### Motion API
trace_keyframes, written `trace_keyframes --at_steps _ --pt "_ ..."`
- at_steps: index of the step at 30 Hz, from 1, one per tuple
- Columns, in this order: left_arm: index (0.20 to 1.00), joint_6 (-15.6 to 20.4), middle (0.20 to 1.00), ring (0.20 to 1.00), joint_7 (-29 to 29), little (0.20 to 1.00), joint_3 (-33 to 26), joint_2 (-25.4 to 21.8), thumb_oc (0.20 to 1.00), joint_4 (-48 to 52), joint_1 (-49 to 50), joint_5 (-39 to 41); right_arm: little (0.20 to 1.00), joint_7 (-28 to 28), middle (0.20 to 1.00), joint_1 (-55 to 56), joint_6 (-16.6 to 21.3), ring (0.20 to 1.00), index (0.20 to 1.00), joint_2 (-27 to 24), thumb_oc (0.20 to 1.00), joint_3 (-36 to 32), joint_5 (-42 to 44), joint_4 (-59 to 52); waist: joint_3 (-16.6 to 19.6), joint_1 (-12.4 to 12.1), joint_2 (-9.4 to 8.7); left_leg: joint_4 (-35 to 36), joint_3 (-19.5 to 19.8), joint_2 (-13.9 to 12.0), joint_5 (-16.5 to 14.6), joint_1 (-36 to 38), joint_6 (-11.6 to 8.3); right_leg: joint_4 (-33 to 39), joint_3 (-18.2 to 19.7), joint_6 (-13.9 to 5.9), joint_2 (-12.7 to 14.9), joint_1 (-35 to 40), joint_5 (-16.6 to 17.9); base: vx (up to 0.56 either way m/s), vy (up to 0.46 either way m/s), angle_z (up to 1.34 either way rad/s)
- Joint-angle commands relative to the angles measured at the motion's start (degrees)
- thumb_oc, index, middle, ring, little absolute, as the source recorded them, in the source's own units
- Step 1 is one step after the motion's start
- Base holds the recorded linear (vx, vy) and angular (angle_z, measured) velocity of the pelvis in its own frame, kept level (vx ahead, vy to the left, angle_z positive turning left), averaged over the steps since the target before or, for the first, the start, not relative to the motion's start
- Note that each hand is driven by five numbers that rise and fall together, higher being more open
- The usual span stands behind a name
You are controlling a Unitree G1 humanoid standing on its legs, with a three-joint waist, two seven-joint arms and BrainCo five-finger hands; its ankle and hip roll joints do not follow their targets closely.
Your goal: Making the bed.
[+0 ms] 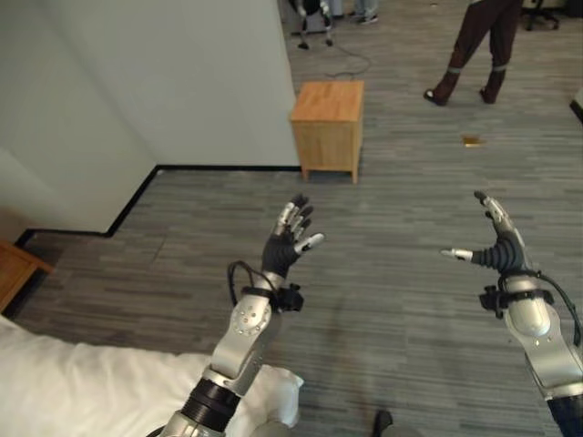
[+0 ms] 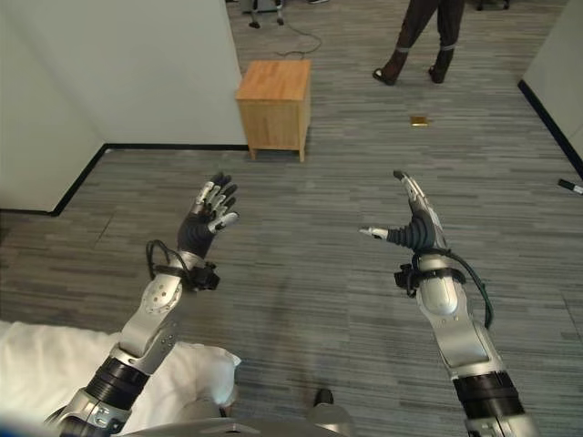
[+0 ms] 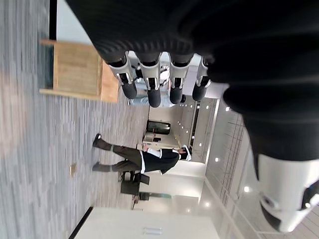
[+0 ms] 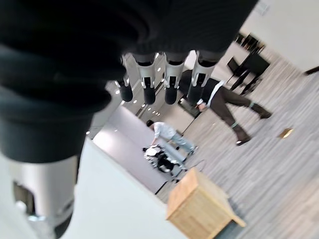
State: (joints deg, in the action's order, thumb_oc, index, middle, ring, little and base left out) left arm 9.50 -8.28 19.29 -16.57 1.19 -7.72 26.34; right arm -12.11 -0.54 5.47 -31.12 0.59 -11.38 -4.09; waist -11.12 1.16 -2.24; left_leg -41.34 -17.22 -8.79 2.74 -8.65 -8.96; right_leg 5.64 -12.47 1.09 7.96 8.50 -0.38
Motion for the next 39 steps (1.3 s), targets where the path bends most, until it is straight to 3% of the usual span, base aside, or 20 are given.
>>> trace_keyframes --at_steps 1,6,9,13,14,15,16,19,21,22,24,26,28,30,32,33,34,36,37,39 --pt "1.0 2.7 1.0 1.0 0.2 1.0 -0.3 0.9 1.0 1.0 -1.8 2.0 1.0 -1.2 1.0 -3.6 1.2 1.0 1.0 -4.4 1.0 0.0 -2.6 -2.8 -3.3 -1.3 2.96 14.2 -2.2 -1.0 6.7 -1.7 0.94 -0.6 0.9 -4.72 -3.3 3.7 -0.7 0.29 -0.093 -0.65" --pt "1.0 1.4 1.0 1.0 -1.0 1.0 0.9 3.0 1.0 -1.0 -2.5 2.3 1.0 0.3 1.0 -1.0 1.1 1.0 1.0 -3.8 1.0 0.8 -0.9 -3.8 -2.3 -1.0 4.14 43.2 -12.3 1.9 10.8 0.3 0.97 -0.7 -0.2 -6.62 -5.8 9.9 -5.7 0.56 -0.018 -0.08" --pt "1.0 1.9 1.0 1.0 -1.3 1.0 0.1 2.8 1.0 -0.5 -0.6 4.5 1.0 1.6 1.0 0.3 0.8 1.0 1.0 -2.7 1.0 1.5 -1.0 -5.7 -0.1 -0.5 4.43 45.8 -16.2 0.2 11.2 1.4 2.33 -2.5 -1.0 -7.73 -6.0 13.2 -8.9 0.78 0.033 0.15" --pt "1.0 0.5 1.0 1.0 -0.2 1.0 1.5 0.6 1.0 0.2 1.4 5.0 1.0 2.4 1.0 0.3 0.4 1.0 1.0 0.4 1.0 4.6 -1.7 -3.8 1.5 -4.1 0.27 46.2 -14.1 7.1 6.0 4.2 9.14 -24.8 -1.4 -16.09 0.3 6.8 8.5 0.69 0.071 -0.02" --pt "1.0 -0.1 1.0 1.0 -0.4 1.0 2.0 0.5 1.0 0.3 1.2 4.8 1.0 2.4 1.0 0.7 0.2 1.0 1.0 0.4 1.0 4.9 -2.7 -4.0 1.0 -4.1 0.52 46.2 -14.6 6.8 4.7 6.4 9.76 -34.3 -1.8 -16.09 0.2 4.0 13.7 0.29 0.054 0.12" --pt "1.0 -0.2 1.0 1.0 -0.5 1.0 2.0 0.6 1.0 0.4 1.2 4.8 1.0 2.3 1.0 0.7 0.2 1.0 1.0 0.5 1.0 4.9 -2.8 -4.1 1.0 -4.3 0.57 46.2 -14.8 6.8 4.6 6.3 9.97 -35.3 -1.6 -16.09 0.4 3.3 13.5 0.65 0.125 0.22" --pt "1.0 -0.6 1.0 1.0 -1.1 1.0 3.0 -0.2 1.0 0.0 -0.2 3.1 1.0 2.5 1.0 1.8 -0.3 1.0 1.0 0.5 1.0 4.5 -2.9 -3.7 -0.5 -2.4 2.09 46.3 -12.1 7.2 1.3 11.3 11.99 -49.3 -1.0 -16.09 2.3 -4.1 17.0 0.45 0.122 0.38" --pt "1.0 -1.2 1.0 1.0 -3.2 1.0 2.7 -0.6 1.0 -1.3 -1.3 -0.8 1.0 1.9 1.0 2.6 -0.8 1.0 1.0 0.5 1.0 4.1 -3.6 -2.3 -2.3 -0.6 2.99 46.3 -8.5 7.6 -1.1 15.0 12.66 -54.9 2.8 -16.09 0.5 -10.6 13.3 0.55 0.056 0.9" --pt "1.0 -1.4 1.0 1.0 -3.4 1.0 2.3 -1.6 1.0 0.2 -1.3 -4.5 1.0 3.2 1.0 6.9 0.0 1.0 1.0 0.7 1.0 2.4 -0.8 -3.6 -3.5 1.6 3.86 46.3 -4.2 7.7 -2.0 16.8 12.29 -48.4 3.3 -14.32 0.5 -18.1 7.9 0.81 -0.244 1.38" --pt "1.0 -0.9 1.0 1.0 -3.4 1.0 0.6 -1.8 1.0 0.2 0.3 -6.6 1.0 4.1 1.0 9.4 0.9 1.0 1.0 0.9 1.0 1.3 1.6 -4.4 -3.5 3.6 2.05 46.3 1.0 8.4 -4.6 19.5 9.41 -25.0 5.9 -12.17 0.4 -17.7 4.3 0.89 -0.412 2.24" --pt "1.0 -0.9 1.0 1.0 -3.4 1.0 0.6 -1.8 1.0 0.3 0.4 -6.6 1.0 4.1 1.0 9.4 0.9 1.0 1.0 0.9 1.0 1.4 1.6 -4.4 -3.6 3.9 2.3 46.3 1.3 8.0 -4.4 19.5 9.31 -23.6 5.4 -12.03 0.1 -16.8 5.0 0.49 -0.252 2.77" --pt "1.0 -0.3 1.0 1.0 -4.3 1.0 -2.5 -2.3 1.0 -0.9 2.1 -7.4 1.0 4.9 1.0 11.4 1.5 1.0 1.0 1.0 1.0 3.0 2.4 -4.7 -3.1 5.2 0.56 44.3 6.7 7.8 -8.0 22.4 7.65 -2.1 15.3 -12.51 -1.1 -14.6 6.9 0.69 -0.394 1.68" --pt "1.0 0.6 1.0 1.0 -4.7 1.0 -5.3 -2.9 1.0 -0.7 4.0 -7.3 1.0 6.5 1.0 11.9 1.2 1.0 1.0 -0.3 1.0 4.1 1.6 -5.0 -3.4 4.5 0.22 37.6 8.7 7.5 -10.7 22.5 6.57 -4.7 14.6 -13.38 0.0 -15.8 8.7 0.51 -0.341 1.53" --pt "1.0 0.8 1.0 1.0 -4.0 1.0 -7.1 -2.6 1.0 -0.2 7.4 -6.7 1.0 7.7 1.0 12.3 1.4 1.0 1.0 -0.1 1.0 4.9 1.8 -4.5 -3.7 3.9 -0.33 21.9 9.1 5.1 -6.2 18.4 4.15 -5.8 13.3 -11.32 -0.3 -12.6 8.6 0.39 -0.418 1.47" --pt "1.0 0.7 1.0 1.0 -4.1 1.0 -9.1 -1.9 1.0 -0.3 9.0 -4.5 1.0 7.5 1.0 10.9 1.3 1.0 1.0 -0.5 1.0 5.7 2.4 -3.9 -5.0 2.8 -1.62 9.1 4.8 1.6 -1.6 10.7 2.89 -3.5 9.7 -7.78 0.1 -7.6 8.4 0.26 -0.533 1.66" --pt "1.0 0.5 1.0 1.0 -3.6 1.0 -10.6 -1.5 1.0 -0.8 10.3 -2.3 1.0 7.2 1.0 9.8 1.0 1.0 1.0 -0.5 1.0 6.2 2.8 -3.8 -5.3 3.2 -1.85 11.6 -7.4 -5.8 0.7 10.7 1.3 -1.1 4.5 -6.83 0.5 -3.6 7.0 0.18 -0.379 1.45" --pt "1.0 0.5 1.0 1.0 -3.6 1.0 -10.7 -1.5 1.0 -0.7 10.4 -2.3 1.0 7.1 1.0 9.7 1.1 1.0 1.0 -0.5 1.0 6.3 2.8 -3.7 -5.5 3.1 -1.83 11.7 -7.5 -5.8 0.7 11.1 1.2 -1.1 4.6 -6.78 0.4 -3.4 7.0 0.27 -0.307 1.22" --pt "1.0 0.1 1.0 1.0 -2.9 1.0 -12.4 -0.9 1.0 -1.8 12.0 -1.6 1.0 7.3 1.0 8.2 0.2 1.0 1.0 0.7 1.0 6.5 3.7 -2.5 -3.7 3.5 -0.44 20.2 -17.4 -7.8 0.8 12.5 -1.44 -0.6 -0.3 -7.84 0.5 -0.9 3.8 0.29 -0.126 1.41" --pt "1.0 0.0 1.0 1.0 -3.5 1.0 -13.4 -0.6 1.0 -2.8 12.6 -1.2 1.0 7.5 1.0 6.5 -0.2 1.0 1.0 1.2 1.0 7.3 3.6 -2.3 -2.5 3.8 0.06 27.5 -25.4 -7.7 2.6 12.8 -1.49 -0.7 -4.2 -8.21 0.9 0.9 3.0 0.2 -0.047 0.87" --pt "1.0 -0.7 1.0 1.0 -3.2 1.0 -13.8 -0.4 1.0 -3.5 12.5 0.0 1.0 6.8 1.0 5.3 -0.3 1.0 1.0 1.8 1.0 7.5 3.7 -1.4 -1.6 4.8 0.85 34.2 -32.2 -8.5 5.7 16.0 -1.47 -1.1 -7.8 -7.64 0.5 1.7 1.9 0.14 -0.011 1.38"
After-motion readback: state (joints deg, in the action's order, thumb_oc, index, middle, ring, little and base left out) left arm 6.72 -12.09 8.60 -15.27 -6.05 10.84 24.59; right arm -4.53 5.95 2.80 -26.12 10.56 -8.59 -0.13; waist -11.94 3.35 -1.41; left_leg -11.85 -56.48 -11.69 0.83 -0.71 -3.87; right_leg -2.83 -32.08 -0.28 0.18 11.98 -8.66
